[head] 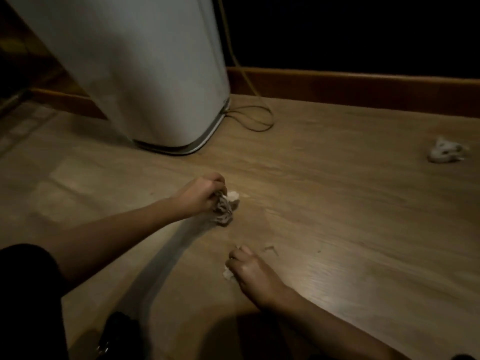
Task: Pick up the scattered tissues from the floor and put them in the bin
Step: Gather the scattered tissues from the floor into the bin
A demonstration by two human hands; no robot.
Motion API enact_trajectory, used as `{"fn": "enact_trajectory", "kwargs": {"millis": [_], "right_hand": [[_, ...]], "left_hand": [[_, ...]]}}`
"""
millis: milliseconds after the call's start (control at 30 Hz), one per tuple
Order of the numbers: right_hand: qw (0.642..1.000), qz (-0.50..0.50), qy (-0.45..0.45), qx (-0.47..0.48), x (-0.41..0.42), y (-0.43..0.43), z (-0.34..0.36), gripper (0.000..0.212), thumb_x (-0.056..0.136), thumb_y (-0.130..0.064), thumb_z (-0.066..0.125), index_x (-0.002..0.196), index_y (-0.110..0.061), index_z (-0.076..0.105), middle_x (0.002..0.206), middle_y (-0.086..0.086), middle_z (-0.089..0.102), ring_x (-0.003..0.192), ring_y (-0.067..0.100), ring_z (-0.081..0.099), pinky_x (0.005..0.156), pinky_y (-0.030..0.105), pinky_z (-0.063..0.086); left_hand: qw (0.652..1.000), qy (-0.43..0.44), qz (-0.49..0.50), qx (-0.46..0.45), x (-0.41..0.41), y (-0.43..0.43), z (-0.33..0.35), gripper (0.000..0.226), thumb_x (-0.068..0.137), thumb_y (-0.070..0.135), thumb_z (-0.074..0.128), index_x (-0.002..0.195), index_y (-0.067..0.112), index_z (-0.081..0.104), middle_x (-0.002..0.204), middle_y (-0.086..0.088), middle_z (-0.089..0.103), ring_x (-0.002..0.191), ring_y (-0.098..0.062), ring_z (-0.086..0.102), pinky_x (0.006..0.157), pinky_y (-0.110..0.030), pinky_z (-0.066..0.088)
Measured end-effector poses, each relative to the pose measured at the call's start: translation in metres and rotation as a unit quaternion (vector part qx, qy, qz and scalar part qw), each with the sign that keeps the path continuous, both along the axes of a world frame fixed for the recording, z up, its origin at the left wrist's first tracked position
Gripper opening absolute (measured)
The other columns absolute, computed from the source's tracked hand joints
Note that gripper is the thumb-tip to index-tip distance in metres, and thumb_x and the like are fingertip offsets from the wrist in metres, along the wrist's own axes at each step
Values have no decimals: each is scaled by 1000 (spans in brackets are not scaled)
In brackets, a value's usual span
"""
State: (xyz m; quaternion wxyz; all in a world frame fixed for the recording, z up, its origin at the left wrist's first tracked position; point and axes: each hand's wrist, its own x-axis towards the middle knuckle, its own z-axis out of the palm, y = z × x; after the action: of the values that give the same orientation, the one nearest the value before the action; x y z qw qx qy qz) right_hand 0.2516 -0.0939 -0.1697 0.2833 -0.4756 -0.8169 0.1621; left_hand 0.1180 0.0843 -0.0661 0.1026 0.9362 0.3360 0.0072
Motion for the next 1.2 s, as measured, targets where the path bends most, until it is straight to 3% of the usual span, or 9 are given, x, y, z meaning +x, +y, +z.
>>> {"fn": "enact_trajectory", "kwargs": {"millis": [200, 400, 533, 600, 767, 900, 1000, 1067, 1200], "right_hand": [[956, -289, 38, -30, 159, -31, 15, 11, 81, -7, 59, 86, -7, 69, 84, 11, 66, 83, 25, 56, 73, 24, 38], [816, -570, 72, -56, 332, -97, 53, 12, 82, -5, 60, 83, -8, 71, 88, 12, 69, 86, 28, 62, 77, 33, 48], [743, -665, 57, -44, 432, -118, 87, 11, 84, -4, 61, 80, -3, 71, 83, 15, 70, 79, 26, 65, 65, 28, 42], [717, -694, 49, -42, 469, -112, 100, 9, 85, -6, 64, 85, -1, 71, 89, 13, 71, 83, 25, 66, 67, 32, 50], [704, -702, 98, -43, 551, -51, 105, 13, 85, -9, 64, 84, 1, 72, 87, 15, 71, 78, 26, 66, 70, 39, 57], [676, -717, 170, -19, 583, 16, 100, 14, 86, -8, 60, 91, -2, 72, 95, 17, 70, 90, 29, 65, 69, 29, 47], [691, -703, 167, -24, 593, 59, 91, 16, 87, -5, 58, 95, -7, 72, 103, 16, 70, 98, 29, 64, 74, 30, 47], [709, -691, 131, -53, 601, 78, 80, 19, 89, -6, 56, 99, -8, 71, 106, 15, 69, 99, 29, 63, 76, 33, 50], [751, -643, 1, -151, 602, 90, 46, 23, 91, -12, 52, 108, -8, 67, 110, 17, 65, 104, 32, 58, 85, 39, 51]], "left_hand": [[990, -57, -129, -4, 178, -8, 8, 24, 68, 8, 57, 87, 7, 70, 85, -15, 70, 83, -33, 62, 75, -27, 33], [976, -111, -184, -29, 369, -55, 27, 24, 82, 6, 62, 105, 10, 65, 105, -11, 67, 99, -26, 60, 85, -37, 49], [983, -99, -151, -40, 464, -77, 32, 21, 82, 4, 62, 103, 8, 65, 105, -12, 65, 94, -25, 62, 82, -38, 54], [988, -91, -114, -40, 498, -74, 26, 17, 82, 7, 63, 98, 11, 66, 104, -11, 64, 95, -25, 60, 84, -40, 54], [996, -72, -49, -38, 552, -53, -1, 12, 81, 12, 64, 92, 17, 68, 123, -12, 55, 111, -29, 52, 94, -40, 51], [997, -34, -50, -50, 564, -47, -36, 22, 81, 12, 65, 100, 23, 68, 148, -9, 35, 135, -32, 33, 108, -45, 40], [993, -54, -45, -91, 562, -40, -58, 18, 81, 12, 64, 93, 26, 67, 121, -7, 62, 106, -20, 58, 88, -33, 53], [990, -87, -52, -95, 560, -39, -66, 23, 82, 1, 58, 91, 20, 70, 99, -2, 69, 86, -13, 61, 74, -24, 49], [984, -127, -76, -96, 551, -40, -67, 23, 82, -3, 56, 88, 13, 73, 88, -2, 69, 80, -10, 57, 74, -22, 45]]}}
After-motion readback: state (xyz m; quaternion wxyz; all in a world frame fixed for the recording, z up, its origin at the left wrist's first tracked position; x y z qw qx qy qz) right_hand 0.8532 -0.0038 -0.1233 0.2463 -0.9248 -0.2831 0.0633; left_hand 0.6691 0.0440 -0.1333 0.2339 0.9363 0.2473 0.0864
